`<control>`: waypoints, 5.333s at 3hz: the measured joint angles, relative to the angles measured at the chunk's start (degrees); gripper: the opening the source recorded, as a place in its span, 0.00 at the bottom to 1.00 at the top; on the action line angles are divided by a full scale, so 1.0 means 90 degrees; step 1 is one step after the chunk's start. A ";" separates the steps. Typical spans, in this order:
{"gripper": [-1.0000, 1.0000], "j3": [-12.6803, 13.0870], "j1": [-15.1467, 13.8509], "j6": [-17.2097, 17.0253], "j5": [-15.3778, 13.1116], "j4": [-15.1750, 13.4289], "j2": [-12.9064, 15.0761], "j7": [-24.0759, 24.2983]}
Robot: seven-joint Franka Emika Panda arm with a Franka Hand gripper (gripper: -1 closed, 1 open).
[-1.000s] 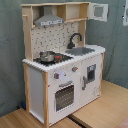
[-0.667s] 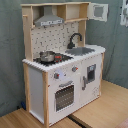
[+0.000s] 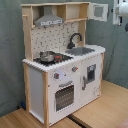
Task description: Play with the kitchen
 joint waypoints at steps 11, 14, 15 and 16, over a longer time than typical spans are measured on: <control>0.00 0.3651 -0.1216 -0.0362 -0.0141 0.4094 0.4386 0.0361; 1.00 0.4067 -0.1136 -0.0833 -0.0125 0.4230 0.4139 0.0402; 1.00 0.4448 -0.0991 -0.1354 -0.0075 0.4240 0.3946 0.0402; 1.00 0.4907 -0.0926 -0.1802 -0.0051 0.4313 0.3966 0.0351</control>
